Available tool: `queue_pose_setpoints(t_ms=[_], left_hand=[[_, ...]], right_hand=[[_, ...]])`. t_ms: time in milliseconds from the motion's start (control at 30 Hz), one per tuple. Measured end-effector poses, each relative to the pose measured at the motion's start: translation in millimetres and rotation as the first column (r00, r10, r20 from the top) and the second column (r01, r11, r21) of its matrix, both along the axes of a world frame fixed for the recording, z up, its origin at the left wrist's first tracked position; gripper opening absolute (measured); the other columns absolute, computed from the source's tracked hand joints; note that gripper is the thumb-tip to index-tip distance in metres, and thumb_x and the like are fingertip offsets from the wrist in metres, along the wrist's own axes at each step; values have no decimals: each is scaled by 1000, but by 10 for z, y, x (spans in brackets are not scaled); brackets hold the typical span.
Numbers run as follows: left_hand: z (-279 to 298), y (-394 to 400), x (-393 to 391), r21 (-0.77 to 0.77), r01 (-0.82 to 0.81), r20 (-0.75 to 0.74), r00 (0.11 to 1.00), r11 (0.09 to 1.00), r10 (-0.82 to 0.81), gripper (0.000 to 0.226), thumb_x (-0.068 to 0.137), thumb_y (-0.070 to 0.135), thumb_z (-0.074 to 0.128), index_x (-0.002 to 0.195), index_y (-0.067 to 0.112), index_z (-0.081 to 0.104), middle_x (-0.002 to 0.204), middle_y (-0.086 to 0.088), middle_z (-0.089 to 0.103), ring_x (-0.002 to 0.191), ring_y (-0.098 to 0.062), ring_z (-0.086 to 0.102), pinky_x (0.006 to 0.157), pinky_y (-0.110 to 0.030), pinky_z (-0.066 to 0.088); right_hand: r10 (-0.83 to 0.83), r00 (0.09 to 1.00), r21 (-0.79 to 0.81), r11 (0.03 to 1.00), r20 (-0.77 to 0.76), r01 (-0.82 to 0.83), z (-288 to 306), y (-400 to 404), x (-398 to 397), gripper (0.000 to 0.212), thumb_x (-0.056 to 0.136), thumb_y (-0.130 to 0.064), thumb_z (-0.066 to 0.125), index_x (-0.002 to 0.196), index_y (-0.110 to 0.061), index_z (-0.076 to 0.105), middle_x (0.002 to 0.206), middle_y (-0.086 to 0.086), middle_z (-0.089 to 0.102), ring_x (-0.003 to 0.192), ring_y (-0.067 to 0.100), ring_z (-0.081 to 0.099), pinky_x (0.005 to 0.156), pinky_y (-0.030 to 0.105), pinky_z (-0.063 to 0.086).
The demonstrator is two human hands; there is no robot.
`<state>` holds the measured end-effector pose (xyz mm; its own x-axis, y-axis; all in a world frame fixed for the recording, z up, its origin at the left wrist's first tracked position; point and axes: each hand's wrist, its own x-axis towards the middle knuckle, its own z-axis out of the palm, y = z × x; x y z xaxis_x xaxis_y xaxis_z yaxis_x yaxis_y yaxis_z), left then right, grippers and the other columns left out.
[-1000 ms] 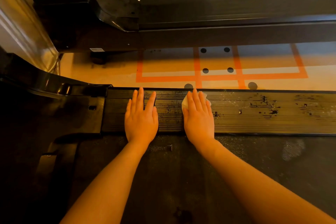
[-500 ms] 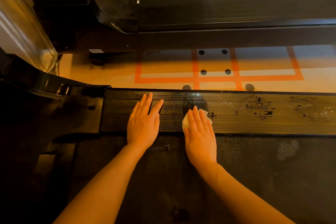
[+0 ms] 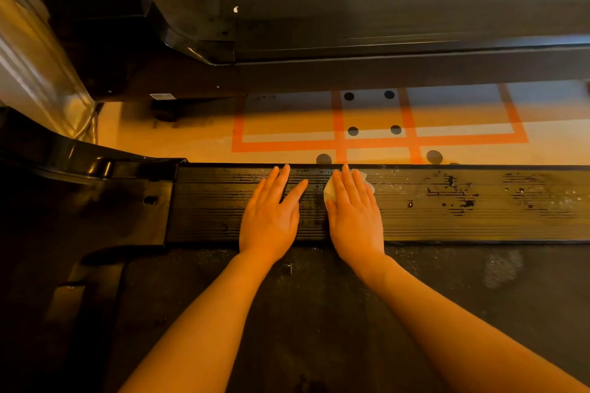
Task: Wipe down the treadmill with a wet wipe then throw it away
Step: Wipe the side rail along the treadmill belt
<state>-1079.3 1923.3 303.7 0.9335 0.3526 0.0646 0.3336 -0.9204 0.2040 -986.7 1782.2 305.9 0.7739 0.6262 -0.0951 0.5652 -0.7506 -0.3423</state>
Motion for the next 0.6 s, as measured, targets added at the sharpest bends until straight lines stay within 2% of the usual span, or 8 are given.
queue_pose_setpoints(t_ms=[133, 200, 333, 500, 600], left_hand=[[11, -4, 0, 9, 14, 4, 1000, 1000, -14, 47, 96, 20, 55, 142, 22, 49, 155, -13, 33, 145, -30, 27, 114, -40, 19], [11, -7, -2, 14, 13, 4, 1000, 1000, -13, 47, 95, 21, 54, 142, 22, 49, 155, -13, 34, 145, -29, 28, 114, -40, 19], [6, -6, -8, 21, 13, -3, 1000, 1000, -13, 46, 97, 23, 50, 143, 23, 48, 156, -13, 32, 146, -28, 26, 115, -40, 20], [4, -3, -8, 11, 24, -18, 1000, 1000, -24, 47, 96, 21, 51, 143, 23, 47, 156, -13, 31, 146, -29, 25, 115, -40, 19], [7, -3, -2, -6, 10, -32, 999, 1000, -10, 47, 97, 20, 50, 144, 23, 46, 157, -12, 29, 147, -28, 22, 115, -40, 17]], right_hand=[[-28, 999, 6, 1000, -19, 28, -49, -88, -146, 58, 104, -32, 34, 155, -15, 11, 162, 5, 4, 147, 18, -7, 118, 35, -3], [-39, 999, 19, 999, -17, 39, -59, -164, -258, 57, 104, -31, 36, 153, -14, 13, 161, 5, 7, 147, 20, -3, 118, 37, 0], [-47, 999, 0, 999, 5, 47, -79, -272, -415, 56, 101, -36, 25, 152, -14, 18, 159, 6, 12, 148, 24, 9, 117, 41, 10], [-27, 1000, -6, 1000, 4, 27, -67, -152, -237, 57, 103, -34, 33, 154, -14, 18, 161, 7, 12, 148, 22, 2, 118, 38, 3], [-23, 1000, -23, 999, -6, 22, -17, -20, -21, 57, 105, -34, 30, 155, -16, 10, 163, 6, 3, 150, 22, -3, 118, 34, -5]])
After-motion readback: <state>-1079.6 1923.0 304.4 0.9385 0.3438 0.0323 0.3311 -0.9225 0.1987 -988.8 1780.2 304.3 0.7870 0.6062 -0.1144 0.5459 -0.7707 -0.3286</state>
